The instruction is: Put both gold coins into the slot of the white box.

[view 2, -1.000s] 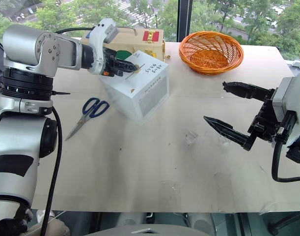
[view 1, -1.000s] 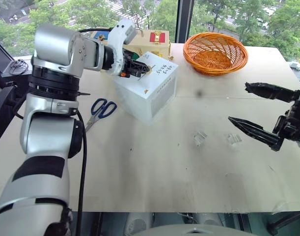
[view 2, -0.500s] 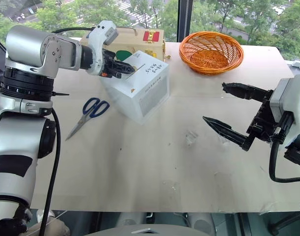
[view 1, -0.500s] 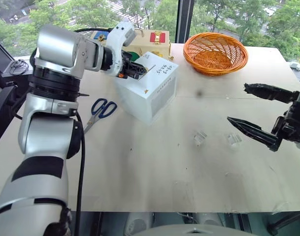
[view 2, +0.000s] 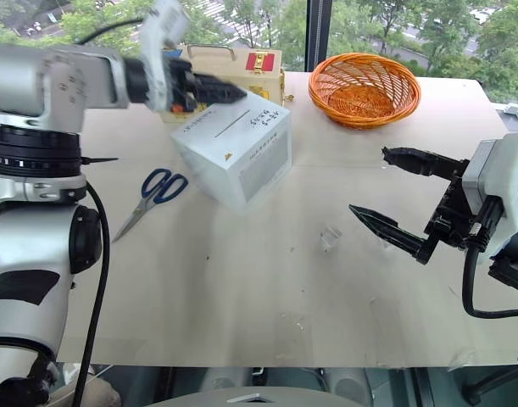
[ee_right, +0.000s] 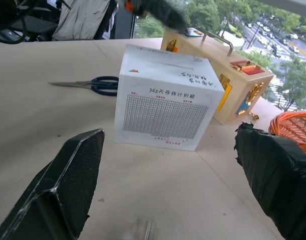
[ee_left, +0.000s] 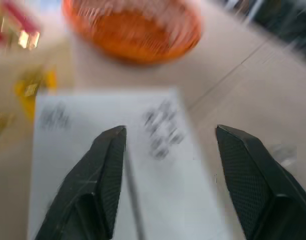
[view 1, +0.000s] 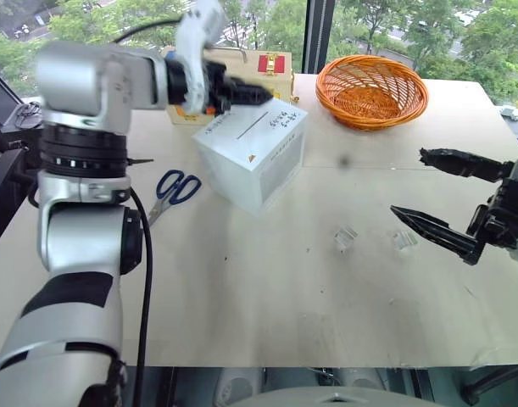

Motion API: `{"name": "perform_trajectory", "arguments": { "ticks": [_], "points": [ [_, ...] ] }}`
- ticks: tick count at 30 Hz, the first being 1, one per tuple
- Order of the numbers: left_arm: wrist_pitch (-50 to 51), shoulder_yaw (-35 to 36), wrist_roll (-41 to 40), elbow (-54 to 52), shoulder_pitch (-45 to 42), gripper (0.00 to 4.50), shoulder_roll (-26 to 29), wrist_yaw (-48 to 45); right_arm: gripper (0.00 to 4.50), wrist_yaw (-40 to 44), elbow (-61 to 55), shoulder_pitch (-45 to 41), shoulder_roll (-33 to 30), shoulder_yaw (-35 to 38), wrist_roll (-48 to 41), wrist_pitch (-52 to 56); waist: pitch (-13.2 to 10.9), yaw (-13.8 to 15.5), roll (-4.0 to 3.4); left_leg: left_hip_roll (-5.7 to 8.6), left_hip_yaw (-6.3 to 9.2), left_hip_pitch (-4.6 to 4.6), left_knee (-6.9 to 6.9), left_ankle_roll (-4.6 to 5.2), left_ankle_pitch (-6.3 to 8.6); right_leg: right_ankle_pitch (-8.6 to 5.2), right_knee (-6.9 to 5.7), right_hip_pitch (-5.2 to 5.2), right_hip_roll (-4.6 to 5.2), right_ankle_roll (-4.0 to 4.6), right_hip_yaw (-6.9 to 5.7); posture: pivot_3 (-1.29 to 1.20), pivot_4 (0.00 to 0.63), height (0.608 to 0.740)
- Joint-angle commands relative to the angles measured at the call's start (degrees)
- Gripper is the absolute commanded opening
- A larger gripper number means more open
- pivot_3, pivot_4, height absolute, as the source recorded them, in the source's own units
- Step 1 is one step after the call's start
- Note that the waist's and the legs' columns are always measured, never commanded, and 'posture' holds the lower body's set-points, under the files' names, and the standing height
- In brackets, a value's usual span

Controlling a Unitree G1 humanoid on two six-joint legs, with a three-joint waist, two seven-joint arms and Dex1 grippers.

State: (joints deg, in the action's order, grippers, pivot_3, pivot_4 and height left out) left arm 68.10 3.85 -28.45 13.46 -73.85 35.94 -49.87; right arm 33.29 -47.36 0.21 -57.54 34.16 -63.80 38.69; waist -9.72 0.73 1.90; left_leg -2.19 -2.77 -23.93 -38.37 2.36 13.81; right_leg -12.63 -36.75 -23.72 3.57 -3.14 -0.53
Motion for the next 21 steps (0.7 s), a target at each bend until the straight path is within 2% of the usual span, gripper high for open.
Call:
{"name": "perform_trajectory", "arguments": {
  "ticks": [1, 5, 10, 13, 17, 21],
  "points": [
    [-5.4, 7.5, -7.1, -15.6, 7.3, 2.73, -3.4, 0.4, 4.5, 0.6, -0.3, 1.5, 0.4, 1.6, -0.2, -0.3, 0.0, 0.1, -0.01, 0.0, 0.0, 0.02, -0.01, 0.0, 0.0, -0.01, -0.04, 0.01, 0.04, -0.02, 0.0, 0.0, 0.15, 0.74],
    [-5.8, 8.0, -14.5, -29.9, 19.6, 2.73, -2.8, -3.9, 4.5, 2.4, -0.2, 5.6, 1.1, 2.6, 2.4, -0.7, 0.0, 0.1, 0.0, 0.0, -0.02, 0.03, -0.03, -0.01, -0.01, -0.01, -0.04, 0.03, 0.07, -0.03, 0.04, 0.0, 0.15, 0.74],
    [-8.8, 8.8, -17.0, -37.0, 33.3, 2.73, -0.3, -4.7, 4.5, 6.7, -1.2, 15.1, 4.0, 6.7, 7.0, -1.9, 0.0, 0.1, 0.0, 0.02, 0.0, 0.14, -0.05, -0.01, -0.01, 0.0, -0.1, 0.1, 0.03, -0.01, 0.03, 0.0, 0.15, 0.74],
    [-13.9, 9.3, -15.2, -41.0, 44.4, 2.73, 3.1, -6.9, 4.5, 8.9, -1.8, 22.5, 7.7, 11.3, 9.5, -2.9, 0.1, 0.1, -0.09, 0.02, -0.04, 0.21, -0.02, -0.01, 0.0, -0.13, -0.05, 0.15, 0.02, 0.21, 0.07, 0.0, 0.15, 0.74],
    [-21.8, 14.5, -10.3, -40.7, 62.2, 2.73, 6.6, -7.5, 4.5, 13.9, 0.4, 33.7, 14.3, 16.5, 19.1, -9.2, 0.2, 0.1, -0.09, -0.01, -0.04, 0.23, -0.01, -0.01, 0.01, -0.15, -0.05, 0.15, 0.03, 0.22, 0.07, 0.0, 0.15, 0.74],
    [-27.8, 15.1, -7.9, -39.3, 68.8, 2.73, 6.9, -7.3, 4.5, 15.2, 1.7, 35.4, 15.7, 17.3, 20.6, -11.2, 0.2, 0.1, -0.1, -0.07, -0.06, 0.23, -0.06, -0.01, 0.01, -0.23, -0.03, 0.1, 0.09, 0.11, 0.05, 0.0, 0.15, 0.74]
  ]
}}
